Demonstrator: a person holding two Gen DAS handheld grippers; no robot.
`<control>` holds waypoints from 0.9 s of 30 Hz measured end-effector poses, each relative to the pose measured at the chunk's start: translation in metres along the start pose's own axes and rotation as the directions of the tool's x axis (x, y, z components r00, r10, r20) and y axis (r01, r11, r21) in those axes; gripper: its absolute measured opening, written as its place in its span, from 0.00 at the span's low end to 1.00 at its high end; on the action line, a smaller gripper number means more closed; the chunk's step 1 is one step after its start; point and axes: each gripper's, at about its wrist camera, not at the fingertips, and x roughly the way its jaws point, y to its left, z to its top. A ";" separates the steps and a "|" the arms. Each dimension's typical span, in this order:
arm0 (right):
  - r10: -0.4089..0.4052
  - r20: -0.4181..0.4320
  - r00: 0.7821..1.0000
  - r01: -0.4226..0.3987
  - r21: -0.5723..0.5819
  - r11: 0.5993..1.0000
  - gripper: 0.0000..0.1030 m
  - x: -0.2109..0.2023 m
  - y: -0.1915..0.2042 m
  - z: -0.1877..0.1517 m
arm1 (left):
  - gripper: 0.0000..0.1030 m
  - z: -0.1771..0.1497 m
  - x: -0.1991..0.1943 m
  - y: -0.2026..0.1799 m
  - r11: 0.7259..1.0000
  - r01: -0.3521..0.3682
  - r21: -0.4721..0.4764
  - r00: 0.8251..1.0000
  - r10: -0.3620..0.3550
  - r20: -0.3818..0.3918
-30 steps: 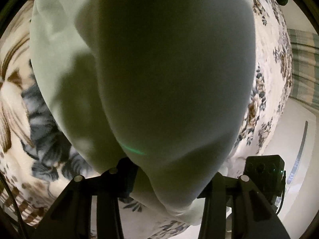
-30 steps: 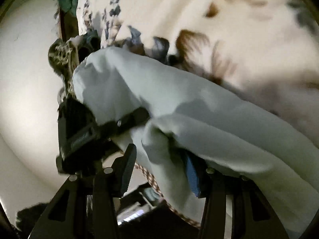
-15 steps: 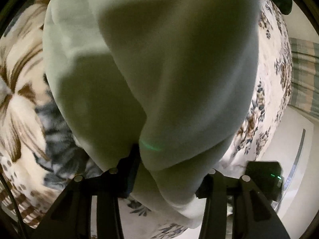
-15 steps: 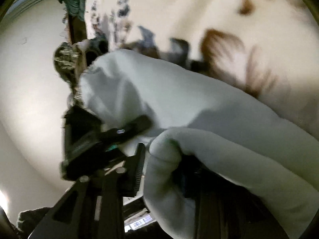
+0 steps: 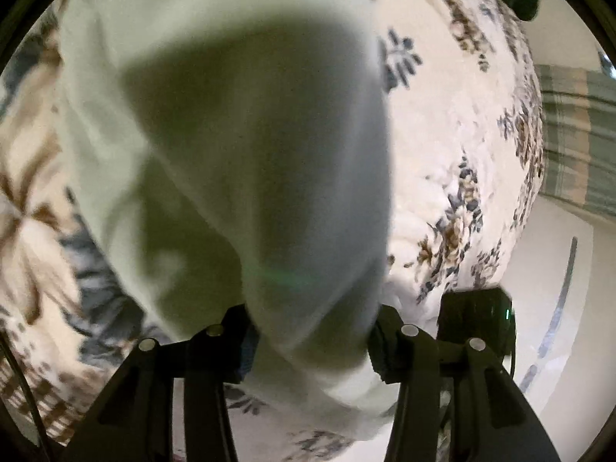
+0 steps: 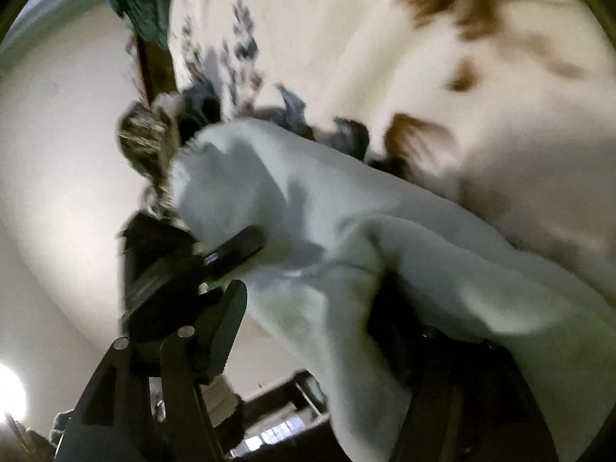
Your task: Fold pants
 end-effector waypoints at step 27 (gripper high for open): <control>-0.425 0.185 0.886 0.424 0.049 0.904 0.35 -0.134 0.013 0.110 | 0.52 0.025 0.024 0.029 0.990 -0.108 0.088 0.993 0.105 0.047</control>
